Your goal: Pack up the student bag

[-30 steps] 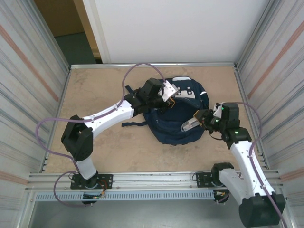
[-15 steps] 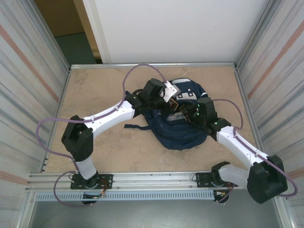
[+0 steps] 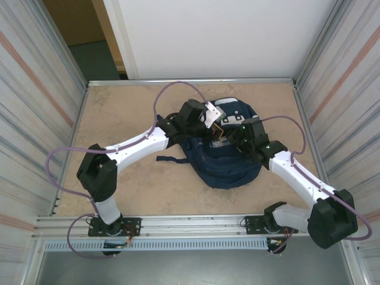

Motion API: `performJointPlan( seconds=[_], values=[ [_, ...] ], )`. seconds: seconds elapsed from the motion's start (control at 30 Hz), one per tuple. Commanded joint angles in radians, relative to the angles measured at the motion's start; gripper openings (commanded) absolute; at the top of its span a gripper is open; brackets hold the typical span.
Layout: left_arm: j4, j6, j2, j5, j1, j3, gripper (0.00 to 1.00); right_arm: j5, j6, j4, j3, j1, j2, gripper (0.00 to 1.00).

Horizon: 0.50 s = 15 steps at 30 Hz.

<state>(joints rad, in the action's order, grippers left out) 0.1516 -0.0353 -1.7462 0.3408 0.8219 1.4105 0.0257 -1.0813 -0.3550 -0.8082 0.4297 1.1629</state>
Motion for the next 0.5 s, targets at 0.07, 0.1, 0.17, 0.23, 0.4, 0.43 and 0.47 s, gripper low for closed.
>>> performJointPlan(
  seconds=[0.07,0.1,0.17,0.23,0.4,0.43,0.47],
  values=[
    [-0.145,-0.033,0.042,0.067,-0.009,0.002,0.0,-0.048,0.113,-0.102,-0.018,-0.005,-0.037,0.45],
    [-0.144,-0.04,0.04,0.073,-0.011,0.002,0.0,-0.06,0.112,-0.102,-0.014,-0.003,-0.038,0.42],
    [-0.148,-0.046,0.039,0.084,-0.013,-0.002,0.0,-0.071,0.118,-0.098,-0.016,0.014,-0.038,0.35],
    [-0.152,-0.043,0.037,0.085,-0.015,-0.005,0.0,-0.05,0.154,-0.078,-0.011,0.039,-0.034,0.3],
    [-0.153,-0.058,0.03,0.096,-0.016,0.0,0.0,0.018,0.215,-0.007,-0.004,0.064,0.052,0.23],
    [-0.156,-0.06,0.031,0.102,-0.017,-0.001,0.0,0.032,0.224,0.017,0.0,0.072,0.073,0.22],
    [-0.159,-0.061,0.028,0.104,-0.016,0.0,0.0,0.053,0.239,0.041,0.004,0.081,0.09,0.21]
  ],
)
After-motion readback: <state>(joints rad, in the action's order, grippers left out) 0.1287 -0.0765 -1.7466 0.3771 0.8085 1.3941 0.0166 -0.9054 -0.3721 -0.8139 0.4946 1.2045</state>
